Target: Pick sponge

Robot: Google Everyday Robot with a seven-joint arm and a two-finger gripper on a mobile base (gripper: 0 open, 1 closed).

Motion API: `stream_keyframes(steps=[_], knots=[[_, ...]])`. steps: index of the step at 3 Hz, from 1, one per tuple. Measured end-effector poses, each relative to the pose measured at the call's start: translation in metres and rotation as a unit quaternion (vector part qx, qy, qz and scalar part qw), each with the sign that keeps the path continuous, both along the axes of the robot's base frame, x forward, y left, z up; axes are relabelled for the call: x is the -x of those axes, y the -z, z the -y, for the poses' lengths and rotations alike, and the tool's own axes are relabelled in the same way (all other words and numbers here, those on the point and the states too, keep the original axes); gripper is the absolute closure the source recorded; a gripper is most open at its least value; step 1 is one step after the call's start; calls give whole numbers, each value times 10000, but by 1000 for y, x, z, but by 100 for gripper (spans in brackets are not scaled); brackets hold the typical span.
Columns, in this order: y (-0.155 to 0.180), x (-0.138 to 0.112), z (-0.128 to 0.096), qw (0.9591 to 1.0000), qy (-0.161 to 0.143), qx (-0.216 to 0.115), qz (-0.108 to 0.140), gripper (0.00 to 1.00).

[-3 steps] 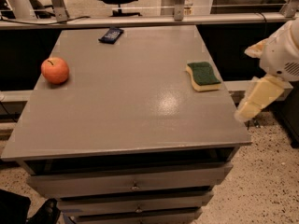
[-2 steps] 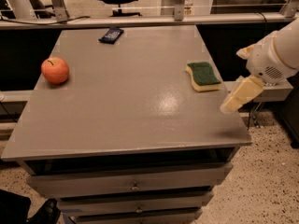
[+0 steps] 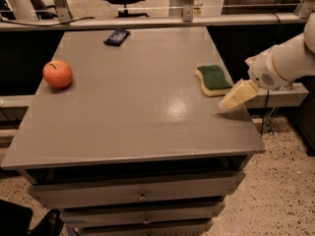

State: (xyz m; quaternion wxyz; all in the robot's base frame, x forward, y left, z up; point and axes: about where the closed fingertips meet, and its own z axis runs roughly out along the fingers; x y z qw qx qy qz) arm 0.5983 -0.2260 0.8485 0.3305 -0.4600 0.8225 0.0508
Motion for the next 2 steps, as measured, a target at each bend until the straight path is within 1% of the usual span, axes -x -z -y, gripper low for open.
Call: stream_keyframes(steps=[1,2], knots=[[14,-24,2,9989,363,-299,-68,0],[23,-41,0,9956,694,-539,-322,18]])
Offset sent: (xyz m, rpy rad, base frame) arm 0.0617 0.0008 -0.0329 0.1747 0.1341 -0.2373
